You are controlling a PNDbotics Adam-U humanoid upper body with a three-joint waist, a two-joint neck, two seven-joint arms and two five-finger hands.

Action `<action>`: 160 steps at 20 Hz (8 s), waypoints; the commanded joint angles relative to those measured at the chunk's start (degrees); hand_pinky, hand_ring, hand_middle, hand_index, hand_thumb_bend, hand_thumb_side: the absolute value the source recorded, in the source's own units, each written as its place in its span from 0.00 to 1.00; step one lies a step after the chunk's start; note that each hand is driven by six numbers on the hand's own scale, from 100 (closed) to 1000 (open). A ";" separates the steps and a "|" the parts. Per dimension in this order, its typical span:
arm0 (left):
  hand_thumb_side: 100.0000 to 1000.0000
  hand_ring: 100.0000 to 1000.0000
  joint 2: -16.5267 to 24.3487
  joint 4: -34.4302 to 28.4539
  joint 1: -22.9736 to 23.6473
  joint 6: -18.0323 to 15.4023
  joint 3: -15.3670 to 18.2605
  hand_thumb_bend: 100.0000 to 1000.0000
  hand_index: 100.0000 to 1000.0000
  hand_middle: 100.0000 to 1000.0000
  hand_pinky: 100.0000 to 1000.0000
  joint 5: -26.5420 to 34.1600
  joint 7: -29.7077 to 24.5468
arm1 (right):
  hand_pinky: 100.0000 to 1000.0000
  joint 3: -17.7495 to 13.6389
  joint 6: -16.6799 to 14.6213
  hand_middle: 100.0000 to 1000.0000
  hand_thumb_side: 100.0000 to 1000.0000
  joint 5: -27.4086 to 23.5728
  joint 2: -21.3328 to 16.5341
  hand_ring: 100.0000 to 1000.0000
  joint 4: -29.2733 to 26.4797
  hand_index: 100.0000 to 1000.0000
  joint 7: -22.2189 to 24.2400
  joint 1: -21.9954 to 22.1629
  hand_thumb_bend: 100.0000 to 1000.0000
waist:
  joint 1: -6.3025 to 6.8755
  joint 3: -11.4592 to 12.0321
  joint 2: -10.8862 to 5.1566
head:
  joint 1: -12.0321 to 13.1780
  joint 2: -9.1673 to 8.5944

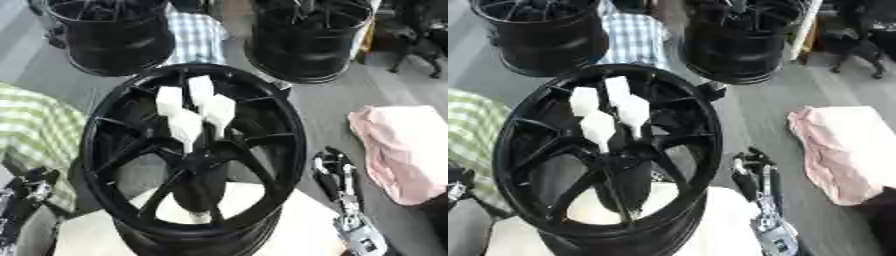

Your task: Pull the pin out of the wheel hub.

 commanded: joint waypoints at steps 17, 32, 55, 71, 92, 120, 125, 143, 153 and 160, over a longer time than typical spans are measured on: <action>0.51 0.66 2.00 -0.62 0.98 -0.04 0.27 0.54 0.78 0.62 0.66 -0.25 0.09 | 0.77 -0.52 10.26 0.68 0.48 3.91 -31.96 0.68 -22.26 0.89 18.99 -20.48 0.00 | -1.47 -0.14 -2.42 | 1.00 -0.12; 0.51 0.66 2.61 -0.58 1.44 0.11 -0.08 0.54 0.78 0.62 0.66 -0.76 -0.46 | 0.84 21.11 14.88 0.87 0.46 -5.13 -29.81 0.86 -29.67 0.97 77.21 -45.08 0.00 | -2.42 0.06 -3.32 | 1.06 -0.12; 0.52 0.67 2.21 -1.25 0.78 0.33 -0.58 0.54 0.79 0.62 0.67 -0.96 -1.48 | 0.89 32.88 6.00 0.88 0.36 2.43 -20.72 0.91 -14.27 0.96 79.61 -47.55 0.00 | -2.79 1.39 -3.20 | 0.86 -0.12; 0.52 0.67 2.03 -1.42 0.55 0.38 -0.64 0.53 0.79 0.63 0.67 -0.88 -1.57 | 0.88 32.37 4.14 0.86 0.37 4.05 -18.72 0.90 -8.37 0.95 79.61 -46.50 0.00 | -2.71 1.62 -3.09 | 0.76 -0.12; 0.52 0.67 2.03 -1.56 0.37 0.29 -0.68 0.54 0.79 0.63 0.67 -0.77 -1.60 | 0.87 31.92 2.93 0.83 0.13 3.94 -17.67 0.89 -5.95 0.93 79.61 -44.99 0.00 | -2.58 1.69 -2.75 | 0.29 -0.12; 0.52 0.67 1.72 -1.78 0.04 0.35 -0.80 0.54 0.79 0.63 0.67 -0.68 -1.77 | 0.83 28.41 2.06 0.67 0.06 5.99 -15.61 0.82 0.19 0.83 79.61 -44.50 0.00 | -2.42 2.07 -2.51 | -0.02 -0.12; 0.52 0.67 1.70 -1.78 0.06 0.34 -0.81 0.54 0.79 0.63 0.67 -0.69 -1.77 | 0.80 27.45 2.23 0.52 0.10 5.39 -15.42 0.77 -0.02 0.68 79.61 -44.67 0.00 | -2.42 2.08 -2.50 | -0.07 -0.12; 0.52 0.67 1.96 -1.68 0.44 0.38 -0.61 0.54 0.79 0.63 0.67 -0.65 -1.56 | 0.72 25.14 7.12 0.23 0.23 -4.50 -20.58 0.61 -9.88 0.35 77.75 -44.70 0.00 | -2.56 1.48 -2.69 | 0.14 -0.12; 0.52 0.67 2.31 -1.51 0.76 0.36 -0.18 0.54 0.79 0.63 0.67 -0.54 -1.05 | 0.71 11.95 11.73 0.21 0.18 -10.90 -35.15 0.59 -20.78 0.33 63.17 -35.82 0.00 | -2.76 0.61 -2.68 | 0.42 -0.12; 0.52 0.67 2.25 -1.63 0.54 0.34 0.17 0.54 0.79 0.63 0.67 -0.34 -0.70 | 0.71 -3.59 12.06 0.27 0.18 -5.15 -37.86 0.61 -12.61 0.40 41.58 -17.54 0.00 | -2.55 0.35 -2.12 | 0.68 -0.12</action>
